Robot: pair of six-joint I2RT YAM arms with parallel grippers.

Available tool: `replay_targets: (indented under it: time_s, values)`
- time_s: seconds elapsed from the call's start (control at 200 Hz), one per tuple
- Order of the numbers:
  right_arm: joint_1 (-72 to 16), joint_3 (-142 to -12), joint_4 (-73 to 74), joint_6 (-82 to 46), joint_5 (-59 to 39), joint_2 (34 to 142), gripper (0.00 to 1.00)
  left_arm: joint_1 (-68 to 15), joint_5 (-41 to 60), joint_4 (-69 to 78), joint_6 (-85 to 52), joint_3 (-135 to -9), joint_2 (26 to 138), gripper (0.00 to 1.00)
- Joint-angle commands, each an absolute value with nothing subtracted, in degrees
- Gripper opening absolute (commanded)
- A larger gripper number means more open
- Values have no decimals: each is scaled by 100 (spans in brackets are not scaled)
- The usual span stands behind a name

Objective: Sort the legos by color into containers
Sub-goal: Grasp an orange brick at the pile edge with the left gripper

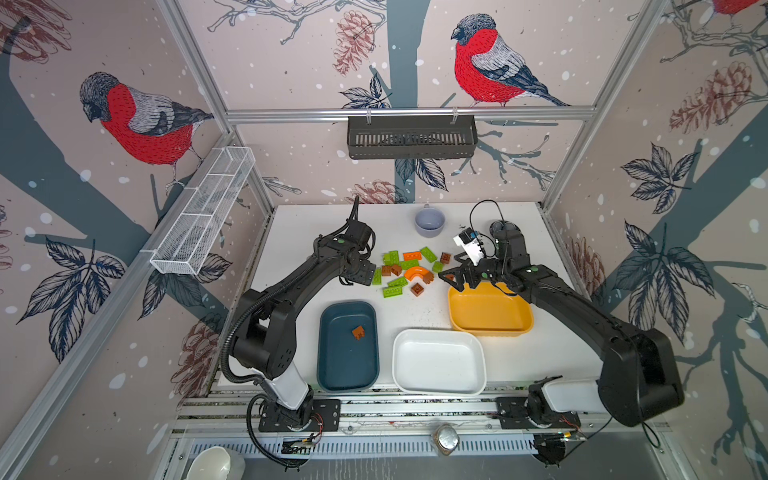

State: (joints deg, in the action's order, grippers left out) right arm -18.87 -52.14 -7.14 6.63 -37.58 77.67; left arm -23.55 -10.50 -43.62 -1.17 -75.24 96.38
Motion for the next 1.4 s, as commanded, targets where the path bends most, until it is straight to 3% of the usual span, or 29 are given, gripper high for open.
replay_targets:
  time_s: [0.0,0.295,0.891,1.396]
  values:
    - [-1838,-5097,-505,673,-3710,7672,99,-2275,-603,-3964,1843,-7461,9775,94]
    - [-1803,-5056,-543,694,-3727,7694,99,-2013,-224,-3708,3707,-8147,10720,89]
    - [-1684,-4940,-549,635,-3674,7630,99,-1899,-329,-3592,4278,-8500,11837,78]
    - [-1687,-4966,-562,624,-3713,7694,99,-1820,-102,-3960,3983,-8749,12078,34]
